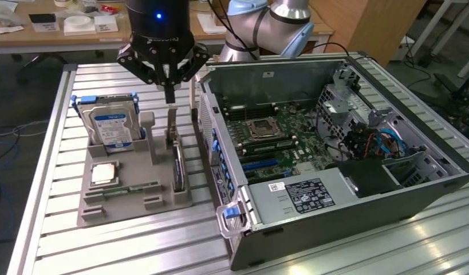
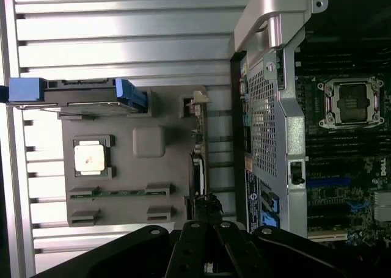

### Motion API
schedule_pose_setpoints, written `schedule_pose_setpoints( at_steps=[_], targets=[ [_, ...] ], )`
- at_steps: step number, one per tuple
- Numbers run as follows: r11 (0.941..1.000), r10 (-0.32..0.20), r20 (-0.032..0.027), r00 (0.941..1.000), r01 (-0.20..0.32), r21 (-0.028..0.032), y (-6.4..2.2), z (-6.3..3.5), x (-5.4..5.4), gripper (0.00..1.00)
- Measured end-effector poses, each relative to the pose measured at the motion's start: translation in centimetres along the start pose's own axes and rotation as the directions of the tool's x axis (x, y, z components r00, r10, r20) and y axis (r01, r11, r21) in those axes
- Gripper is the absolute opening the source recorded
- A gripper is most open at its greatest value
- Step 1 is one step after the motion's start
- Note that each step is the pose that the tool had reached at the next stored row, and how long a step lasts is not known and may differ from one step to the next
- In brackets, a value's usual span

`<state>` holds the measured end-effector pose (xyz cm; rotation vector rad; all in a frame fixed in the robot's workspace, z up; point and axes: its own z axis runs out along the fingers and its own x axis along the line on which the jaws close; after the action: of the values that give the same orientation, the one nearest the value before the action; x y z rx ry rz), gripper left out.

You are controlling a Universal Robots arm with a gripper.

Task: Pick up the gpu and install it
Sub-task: 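Reach for the gpu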

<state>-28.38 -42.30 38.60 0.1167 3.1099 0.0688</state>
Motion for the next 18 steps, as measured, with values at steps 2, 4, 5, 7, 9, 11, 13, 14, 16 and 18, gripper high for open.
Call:
schedule_pose_setpoints(
  at_steps=[2,4,5,7,9,11,13,14,16,18],
  targets=[
    [1.0,0.0,-0.0001,1.0,0.0,-0.0001,-0.18,-0.01,0.0,0.11],
    [1.0,0.0,0.0,1.0,0.0,-0.0001,-0.36,-0.01,0.0,0.11],
    [1.0,0.0,0.0,1.0,0.0,-0.0001,-0.48,-0.02,0.0,0.11],
    [1.0,0.0,-0.0001,1.0,0.0,0.0,-0.78,-0.03,-0.1,0.11],
    [1.0,0.0,0.0,1.0,0.0,-0.0001,-1.1,-0.04,-0.1,0.11],
    [1.0,0.0,0.0,1.0,0.0,-0.0001,-1.29,-0.05,-0.1,0.11],
    [1.0,0.0,0.0001,1.0,0.0,-0.0002,-1.32,-0.04,-0.1,0.11],
    [1.0,0.0,0.0001,1.0,0.0,-0.0001,-1.32,-0.04,-0.1,0.11],
    [1.0,0.0,0.0001,1.0,0.0,-0.0001,-1.32,-0.05,-0.1,0.11],
    [1.0,0.0,0.0,1.0,0.0,0.0,-1.34,-0.05,0.0,0.11]
  ],
)
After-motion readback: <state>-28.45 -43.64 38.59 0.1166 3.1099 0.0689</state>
